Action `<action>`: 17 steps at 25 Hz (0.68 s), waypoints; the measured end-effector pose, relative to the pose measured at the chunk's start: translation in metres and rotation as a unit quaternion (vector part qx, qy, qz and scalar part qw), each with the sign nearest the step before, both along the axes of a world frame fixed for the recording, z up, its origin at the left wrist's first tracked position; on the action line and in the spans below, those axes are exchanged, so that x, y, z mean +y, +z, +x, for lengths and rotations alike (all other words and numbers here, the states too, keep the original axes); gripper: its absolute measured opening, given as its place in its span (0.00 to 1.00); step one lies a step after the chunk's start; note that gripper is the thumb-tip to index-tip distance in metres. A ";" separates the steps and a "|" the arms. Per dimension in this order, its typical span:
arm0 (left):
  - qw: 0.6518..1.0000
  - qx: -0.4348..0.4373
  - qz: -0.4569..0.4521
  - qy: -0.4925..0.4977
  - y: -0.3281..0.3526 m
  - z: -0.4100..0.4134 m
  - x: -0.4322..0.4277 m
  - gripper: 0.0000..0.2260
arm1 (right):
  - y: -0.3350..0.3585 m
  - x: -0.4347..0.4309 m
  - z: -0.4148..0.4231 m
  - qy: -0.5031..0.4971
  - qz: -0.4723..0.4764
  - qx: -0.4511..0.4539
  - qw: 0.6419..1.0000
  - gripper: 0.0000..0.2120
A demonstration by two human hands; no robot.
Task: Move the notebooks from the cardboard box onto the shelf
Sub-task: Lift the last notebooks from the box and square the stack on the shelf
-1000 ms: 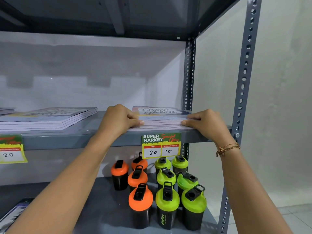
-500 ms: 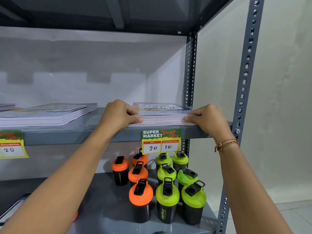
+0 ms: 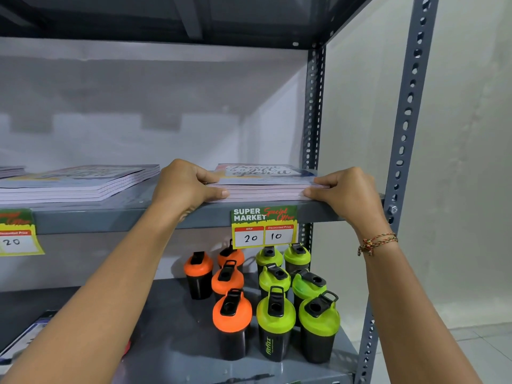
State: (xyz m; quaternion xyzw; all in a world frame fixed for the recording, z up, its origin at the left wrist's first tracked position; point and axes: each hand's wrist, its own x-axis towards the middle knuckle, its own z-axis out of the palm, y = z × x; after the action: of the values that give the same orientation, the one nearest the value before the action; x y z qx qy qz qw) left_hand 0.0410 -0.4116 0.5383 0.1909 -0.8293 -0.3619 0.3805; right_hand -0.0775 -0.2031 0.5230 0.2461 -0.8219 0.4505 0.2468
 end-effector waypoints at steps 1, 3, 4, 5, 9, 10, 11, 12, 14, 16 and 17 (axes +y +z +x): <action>1.000 0.000 0.002 -0.004 -0.001 0.003 0.001 0.20 | -0.001 0.001 0.001 0.001 -0.004 -0.001 1.000 0.19; 1.000 0.002 -0.005 -0.002 -0.003 0.005 0.001 0.20 | -0.004 0.003 0.003 0.003 -0.011 -0.002 1.000 0.19; 1.000 0.004 -0.012 0.005 -0.004 0.005 0.001 0.19 | -0.005 0.003 0.003 0.001 -0.012 0.000 1.000 0.20; 1.000 0.003 -0.018 0.011 -0.005 0.006 0.002 0.19 | -0.006 0.003 0.003 -0.001 -0.013 0.002 1.000 0.20; 0.999 0.006 -0.034 0.015 -0.008 0.006 -0.001 0.18 | -0.007 0.003 0.005 -0.004 -0.025 0.009 1.000 0.19; 0.999 0.008 -0.037 0.013 -0.009 0.005 -0.002 0.17 | -0.006 0.003 0.006 -0.003 -0.027 0.008 1.000 0.19; 0.999 0.010 -0.039 0.014 -0.009 0.005 -0.003 0.17 | -0.006 0.003 0.006 -0.003 -0.028 0.007 1.000 0.19; 0.999 0.010 -0.041 0.015 -0.010 0.005 -0.003 0.17 | -0.006 0.003 0.006 -0.004 -0.025 0.005 1.000 0.19; 0.999 0.010 -0.044 0.016 -0.010 0.006 -0.003 0.17 | -0.005 0.003 0.007 -0.004 -0.017 0.007 1.000 0.20; 0.998 0.007 -0.054 0.015 -0.010 0.007 -0.002 0.18 | -0.004 0.004 0.007 0.001 -0.015 0.008 1.000 0.20; 0.998 0.006 -0.058 0.012 -0.010 0.008 -0.002 0.18 | -0.004 0.005 0.007 0.004 -0.014 0.006 1.000 0.19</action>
State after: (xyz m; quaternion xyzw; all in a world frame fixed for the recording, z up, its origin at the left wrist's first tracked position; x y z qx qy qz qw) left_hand 0.0488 -0.4132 0.5282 0.1766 -0.8443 -0.3100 0.3998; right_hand -0.0705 -0.1982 0.5189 0.2484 -0.8130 0.4615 0.2535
